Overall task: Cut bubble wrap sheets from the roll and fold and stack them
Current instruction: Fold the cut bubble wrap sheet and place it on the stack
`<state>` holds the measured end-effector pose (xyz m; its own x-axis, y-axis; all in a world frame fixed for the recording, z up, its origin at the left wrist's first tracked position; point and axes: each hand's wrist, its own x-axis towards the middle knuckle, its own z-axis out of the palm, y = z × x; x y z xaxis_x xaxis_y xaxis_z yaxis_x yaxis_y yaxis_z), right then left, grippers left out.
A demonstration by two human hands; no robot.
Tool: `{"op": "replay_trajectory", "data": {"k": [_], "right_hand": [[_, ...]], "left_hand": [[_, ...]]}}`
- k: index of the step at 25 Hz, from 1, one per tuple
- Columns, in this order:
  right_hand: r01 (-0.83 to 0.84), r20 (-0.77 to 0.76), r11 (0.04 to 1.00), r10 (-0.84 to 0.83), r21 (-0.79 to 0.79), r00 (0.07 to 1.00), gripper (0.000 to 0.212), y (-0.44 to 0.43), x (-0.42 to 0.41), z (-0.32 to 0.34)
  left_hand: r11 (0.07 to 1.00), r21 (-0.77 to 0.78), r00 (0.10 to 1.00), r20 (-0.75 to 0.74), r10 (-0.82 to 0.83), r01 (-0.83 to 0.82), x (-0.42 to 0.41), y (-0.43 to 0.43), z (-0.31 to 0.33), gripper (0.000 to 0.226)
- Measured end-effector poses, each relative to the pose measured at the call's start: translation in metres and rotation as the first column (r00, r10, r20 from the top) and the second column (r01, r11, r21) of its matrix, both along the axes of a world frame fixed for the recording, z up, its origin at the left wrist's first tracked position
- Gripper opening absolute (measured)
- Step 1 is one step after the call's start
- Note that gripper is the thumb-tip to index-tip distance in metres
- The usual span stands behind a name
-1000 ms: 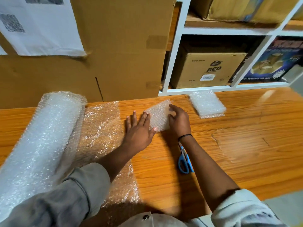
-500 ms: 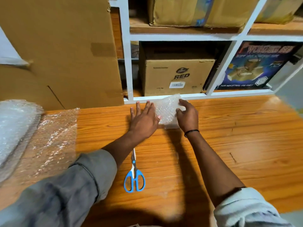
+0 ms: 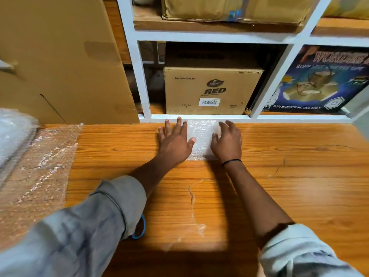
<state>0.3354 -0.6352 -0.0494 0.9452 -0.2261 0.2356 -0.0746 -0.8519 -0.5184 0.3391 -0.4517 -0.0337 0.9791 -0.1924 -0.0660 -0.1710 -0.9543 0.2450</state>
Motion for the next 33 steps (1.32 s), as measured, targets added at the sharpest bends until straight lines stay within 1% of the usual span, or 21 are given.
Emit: {"op": "replay_trajectory", "data": {"k": [2, 4, 6, 8, 10, 14, 17, 19, 27, 33], "right_hand": [[-0.087, -0.017, 0.983, 0.085, -0.161, 0.996, 0.051, 0.002, 0.002, -0.003], [-0.229, -0.094, 0.941, 0.212, -0.250, 0.973, 0.053, 0.007, 0.004, -0.003], [-0.326, -0.205, 0.893, 0.272, -0.311, 0.940, 0.057, 0.011, 0.007, -0.005], [-0.373, -0.324, 0.865, 0.266, -0.335, 0.908, 0.063, 0.013, 0.006, -0.009], [-0.396, -0.396, 0.857, 0.256, -0.328, 0.882, 0.065, 0.012, 0.005, -0.013], [-0.411, -0.416, 0.864, 0.274, -0.289, 0.867, 0.067, 0.008, 0.005, -0.011], [-0.403, -0.372, 0.867, 0.285, -0.292, 0.883, 0.069, 0.012, 0.003, -0.005], [-0.421, -0.365, 0.847, 0.299, -0.325, 0.882, 0.069, 0.017, 0.005, -0.001], [-0.554, -0.485, 0.756, 0.361, -0.349, 0.797, 0.076, 0.038, 0.030, -0.004], [-0.539, -0.485, 0.750, 0.333, -0.382, 0.808, 0.078, 0.041, 0.026, -0.015]], "left_hand": [[1.000, 0.016, 1.000, -0.011, 0.006, -0.006, 0.000, -0.001, -0.008, 0.071], [0.999, 0.028, 1.000, -0.009, 0.019, -0.018, -0.001, -0.003, -0.014, 0.069], [0.999, 0.030, 0.999, -0.007, 0.043, -0.042, -0.002, -0.004, -0.016, 0.067], [0.998, 0.028, 0.998, 0.001, 0.057, -0.057, -0.004, -0.004, -0.018, 0.067], [0.998, 0.041, 0.999, 0.013, 0.049, -0.049, -0.006, -0.003, -0.020, 0.067], [0.997, 0.050, 0.999, 0.013, 0.051, -0.051, -0.010, -0.004, -0.022, 0.066], [0.997, 0.032, 0.997, 0.033, 0.068, -0.069, -0.017, -0.003, -0.016, 0.065], [0.997, 0.044, 0.997, 0.050, 0.062, -0.064, -0.022, -0.002, -0.013, 0.065], [0.995, 0.058, 0.996, 0.026, 0.084, -0.085, -0.036, 0.019, -0.012, 0.066], [0.992, 0.089, 0.996, 0.015, 0.088, -0.089, -0.038, 0.029, -0.013, 0.067]]}}
